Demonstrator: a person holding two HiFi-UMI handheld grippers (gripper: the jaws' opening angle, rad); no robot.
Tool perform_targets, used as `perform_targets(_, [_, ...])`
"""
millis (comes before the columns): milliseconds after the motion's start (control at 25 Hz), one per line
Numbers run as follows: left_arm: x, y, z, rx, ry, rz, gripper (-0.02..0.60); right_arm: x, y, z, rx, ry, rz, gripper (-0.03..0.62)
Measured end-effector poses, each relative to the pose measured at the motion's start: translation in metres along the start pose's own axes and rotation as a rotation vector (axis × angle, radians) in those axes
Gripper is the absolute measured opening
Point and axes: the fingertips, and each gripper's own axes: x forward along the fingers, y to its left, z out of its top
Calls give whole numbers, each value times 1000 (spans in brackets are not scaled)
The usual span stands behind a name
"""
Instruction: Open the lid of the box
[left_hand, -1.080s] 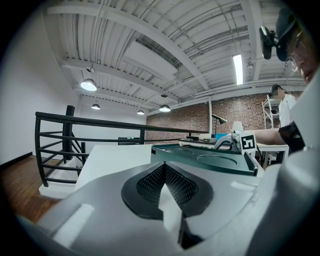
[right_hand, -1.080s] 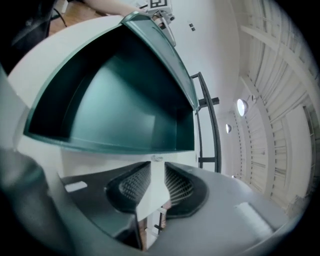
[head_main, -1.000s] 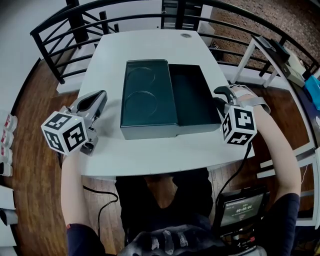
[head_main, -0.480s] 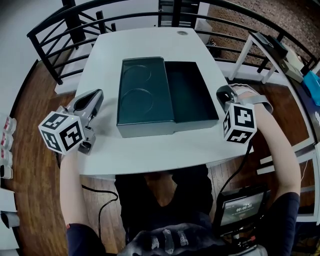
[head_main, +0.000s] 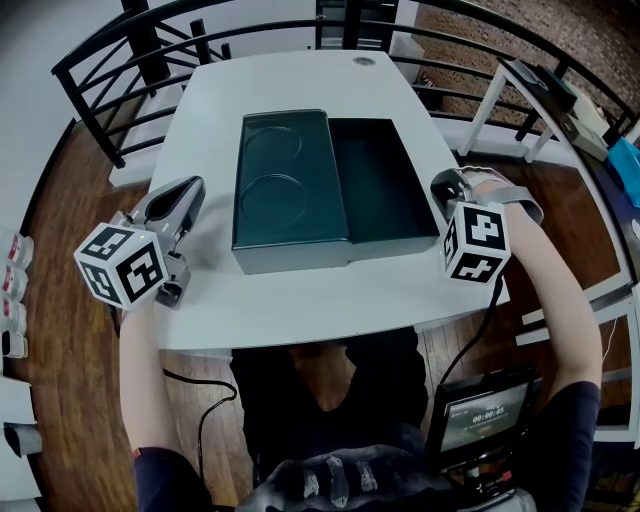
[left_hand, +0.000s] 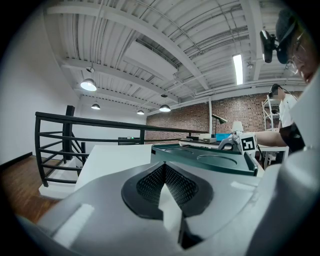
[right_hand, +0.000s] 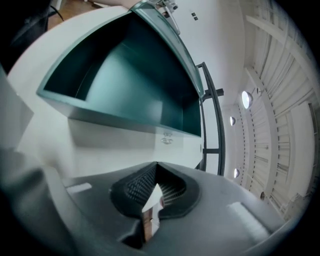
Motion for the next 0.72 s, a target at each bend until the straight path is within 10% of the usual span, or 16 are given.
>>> perform_targets(720, [-3, 2, -2, -4, 3, 4, 11, 9, 10, 2, 3, 18, 75, 2])
